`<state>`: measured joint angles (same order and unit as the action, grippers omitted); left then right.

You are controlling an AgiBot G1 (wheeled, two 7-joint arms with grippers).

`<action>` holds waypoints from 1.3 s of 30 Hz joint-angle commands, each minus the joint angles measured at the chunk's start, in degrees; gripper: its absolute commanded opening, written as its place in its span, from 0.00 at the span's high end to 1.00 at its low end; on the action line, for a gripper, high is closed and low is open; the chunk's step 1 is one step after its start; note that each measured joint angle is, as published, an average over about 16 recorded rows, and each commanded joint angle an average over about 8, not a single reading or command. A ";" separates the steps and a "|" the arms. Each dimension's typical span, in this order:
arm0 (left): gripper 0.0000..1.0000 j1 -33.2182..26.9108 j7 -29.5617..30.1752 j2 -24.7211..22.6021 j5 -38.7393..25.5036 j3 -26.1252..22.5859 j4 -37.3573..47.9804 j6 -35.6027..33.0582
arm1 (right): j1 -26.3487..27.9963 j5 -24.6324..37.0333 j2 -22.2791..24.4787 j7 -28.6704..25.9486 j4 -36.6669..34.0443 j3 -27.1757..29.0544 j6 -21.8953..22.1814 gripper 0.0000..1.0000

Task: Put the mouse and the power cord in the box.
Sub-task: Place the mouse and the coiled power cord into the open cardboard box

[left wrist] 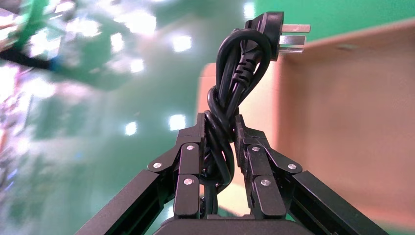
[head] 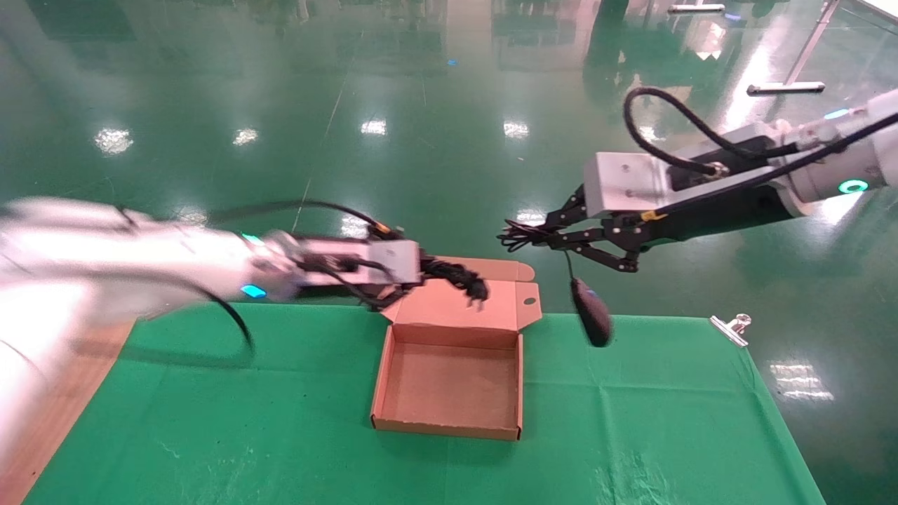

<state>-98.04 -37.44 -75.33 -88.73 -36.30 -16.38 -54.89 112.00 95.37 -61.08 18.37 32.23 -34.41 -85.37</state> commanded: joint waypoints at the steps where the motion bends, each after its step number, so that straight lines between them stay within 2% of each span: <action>1: 1.00 4.24 -2.07 -1.80 1.57 1.51 -0.21 7.06 | 0.40 -0.45 0.31 1.41 -1.79 0.29 -0.27 1.00; 7: 1.00 11.98 0.84 -3.13 3.18 -1.43 -3.69 14.92 | -0.22 -0.55 1.04 5.01 -6.00 0.34 -0.17 1.00; 14: 1.00 15.50 6.62 -3.16 5.13 -7.85 -7.43 19.88 | -1.17 0.11 0.58 9.00 -11.42 -0.03 1.48 1.00; 15: 0.95 15.62 7.24 -3.11 5.60 -8.63 -7.73 19.92 | -1.24 0.18 0.42 9.50 -12.19 -0.07 1.74 1.00; 22: 0.07 15.14 9.13 -2.86 9.37 -12.54 -7.38 18.20 | -1.51 0.48 -1.03 12.39 -17.14 -0.28 3.19 1.00; 23: 0.00 14.99 9.06 -2.85 9.84 -12.95 -7.22 18.11 | -1.51 0.52 -1.24 12.72 -17.74 -0.31 3.33 1.00; 36: 0.00 14.03 7.62 -2.73 15.17 -17.35 -6.28 18.77 | -0.18 1.28 -3.61 14.88 -21.99 -0.98 2.58 1.00; 39: 0.00 13.20 8.39 -1.82 18.04 -16.80 -6.08 17.01 | 0.16 1.64 -4.34 14.83 -22.04 -1.31 1.93 1.00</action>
<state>-84.86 -28.60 -74.97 -68.53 -51.37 -23.01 -41.92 112.15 96.97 -65.58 32.96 10.39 -35.68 -83.33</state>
